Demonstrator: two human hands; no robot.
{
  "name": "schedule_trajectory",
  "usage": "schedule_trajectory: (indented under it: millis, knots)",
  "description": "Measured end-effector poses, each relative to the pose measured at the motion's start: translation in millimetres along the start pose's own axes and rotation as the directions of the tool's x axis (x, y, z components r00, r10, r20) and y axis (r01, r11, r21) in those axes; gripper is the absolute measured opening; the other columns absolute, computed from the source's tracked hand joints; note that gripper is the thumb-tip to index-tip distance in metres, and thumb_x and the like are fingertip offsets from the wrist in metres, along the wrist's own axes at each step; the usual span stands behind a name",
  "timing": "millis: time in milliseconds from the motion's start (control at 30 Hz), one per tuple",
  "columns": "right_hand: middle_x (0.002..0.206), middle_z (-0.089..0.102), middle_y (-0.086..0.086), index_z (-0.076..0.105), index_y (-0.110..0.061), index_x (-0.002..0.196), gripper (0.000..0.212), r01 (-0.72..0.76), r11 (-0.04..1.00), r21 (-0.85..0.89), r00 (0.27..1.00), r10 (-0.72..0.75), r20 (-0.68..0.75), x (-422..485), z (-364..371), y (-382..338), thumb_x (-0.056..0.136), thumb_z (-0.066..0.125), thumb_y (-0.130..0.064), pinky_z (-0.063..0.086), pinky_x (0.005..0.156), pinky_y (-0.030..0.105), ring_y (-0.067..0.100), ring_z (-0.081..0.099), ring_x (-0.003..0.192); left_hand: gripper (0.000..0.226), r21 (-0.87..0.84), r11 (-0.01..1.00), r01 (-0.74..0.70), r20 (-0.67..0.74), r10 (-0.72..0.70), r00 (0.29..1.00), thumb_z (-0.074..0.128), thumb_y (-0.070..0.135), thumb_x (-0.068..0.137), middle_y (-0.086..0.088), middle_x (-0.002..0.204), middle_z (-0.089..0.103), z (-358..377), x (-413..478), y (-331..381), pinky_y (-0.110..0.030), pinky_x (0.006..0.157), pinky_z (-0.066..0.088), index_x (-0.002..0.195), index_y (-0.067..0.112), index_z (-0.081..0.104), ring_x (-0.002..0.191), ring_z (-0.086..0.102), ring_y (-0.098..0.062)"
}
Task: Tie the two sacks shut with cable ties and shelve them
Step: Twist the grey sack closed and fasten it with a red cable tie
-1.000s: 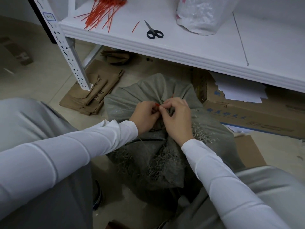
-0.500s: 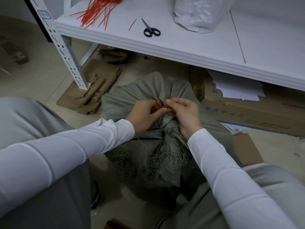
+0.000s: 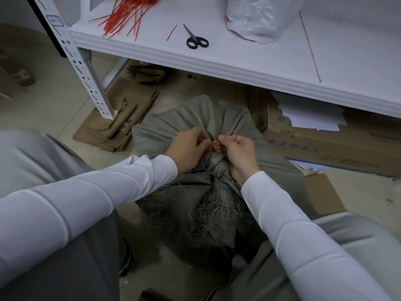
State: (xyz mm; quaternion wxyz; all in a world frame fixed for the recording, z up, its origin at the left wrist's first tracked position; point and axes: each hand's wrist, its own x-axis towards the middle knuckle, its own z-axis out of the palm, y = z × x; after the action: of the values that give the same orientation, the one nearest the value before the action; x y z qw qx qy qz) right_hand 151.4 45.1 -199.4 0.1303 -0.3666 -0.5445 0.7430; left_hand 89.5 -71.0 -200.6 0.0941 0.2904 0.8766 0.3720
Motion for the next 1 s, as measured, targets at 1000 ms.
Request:
schedule_trajectory:
  millis: [1000]
  knots:
    - [0.086, 0.072, 0.009, 0.068, -0.008, 0.096, 0.011, 0.199, 0.949, -0.245, 0.98, -0.188, 0.068, -4.3, -30.0, -29.9, 0.089, 0.068, -0.016, 0.056, 0.069, 0.023, 0.016, 0.067, 0.077, 0.015, 0.031, 0.999, 0.025, 0.105, -0.028, 0.994, 0.072, 0.026, 0.083, -0.004, 0.085, 0.071, -12.6, 7.9, -10.8, -0.02, 0.07, 0.039, 0.082, 0.011, 0.07, 0.078, 0.059, -0.011]
